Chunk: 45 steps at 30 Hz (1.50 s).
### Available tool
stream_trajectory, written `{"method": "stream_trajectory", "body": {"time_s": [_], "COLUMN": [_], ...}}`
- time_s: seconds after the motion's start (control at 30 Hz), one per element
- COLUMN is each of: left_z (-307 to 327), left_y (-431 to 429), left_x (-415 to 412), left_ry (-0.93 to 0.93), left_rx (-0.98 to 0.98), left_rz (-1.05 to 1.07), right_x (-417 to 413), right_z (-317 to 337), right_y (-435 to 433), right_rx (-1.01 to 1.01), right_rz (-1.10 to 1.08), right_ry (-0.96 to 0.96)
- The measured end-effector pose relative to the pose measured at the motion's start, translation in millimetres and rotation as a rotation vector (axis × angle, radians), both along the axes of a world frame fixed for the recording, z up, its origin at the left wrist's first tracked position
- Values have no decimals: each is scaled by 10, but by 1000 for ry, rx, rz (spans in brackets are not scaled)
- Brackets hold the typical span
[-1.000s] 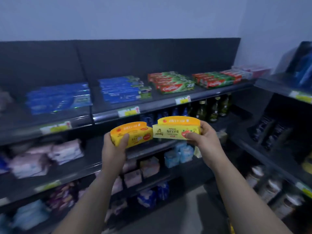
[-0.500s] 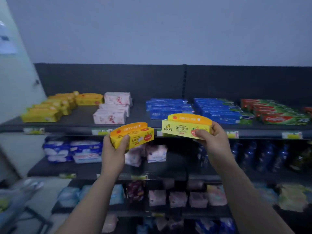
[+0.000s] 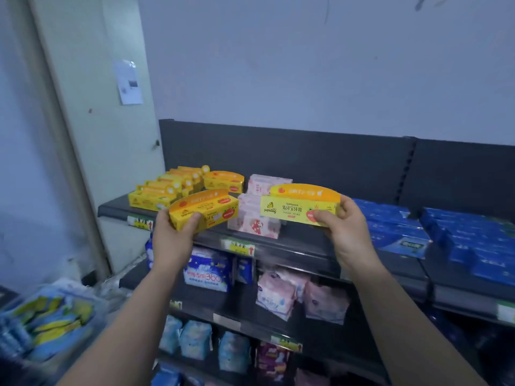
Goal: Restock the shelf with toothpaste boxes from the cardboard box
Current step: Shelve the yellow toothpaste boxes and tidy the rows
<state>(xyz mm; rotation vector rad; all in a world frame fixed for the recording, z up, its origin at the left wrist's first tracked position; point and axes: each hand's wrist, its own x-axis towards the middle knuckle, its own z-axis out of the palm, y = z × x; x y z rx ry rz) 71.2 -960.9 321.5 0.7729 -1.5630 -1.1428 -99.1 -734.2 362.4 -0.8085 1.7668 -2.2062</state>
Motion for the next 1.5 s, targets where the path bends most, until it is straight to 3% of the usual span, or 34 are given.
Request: {"method": "stream_trajectory", "body": {"time_s": [0.47,0.63,1.03,1.33,1.5], "left_z": [214,318,545,548,468], "left_y": [-1242,-1812,-2802,-3124,-3174], "left_x": [-781,-1137,-1976,-2248,-2344], "left_ry": [-358,-464,-954,-1249,-1275], "left_rx": [-198,-295,-439,-657,-730], "left_rz": [48,-51,-424,-432,-414], "right_x": [-822,-968,-1224,-1191,-1136], "right_z": [119,197,320,323,347], "right_y": [-1216,-1634,-2260,-2443,-2488], "right_rx": [63,87,155,136,150], "right_rz": [40,12,-216,-260,-242], "right_ry": [61,72,35,45,37]}}
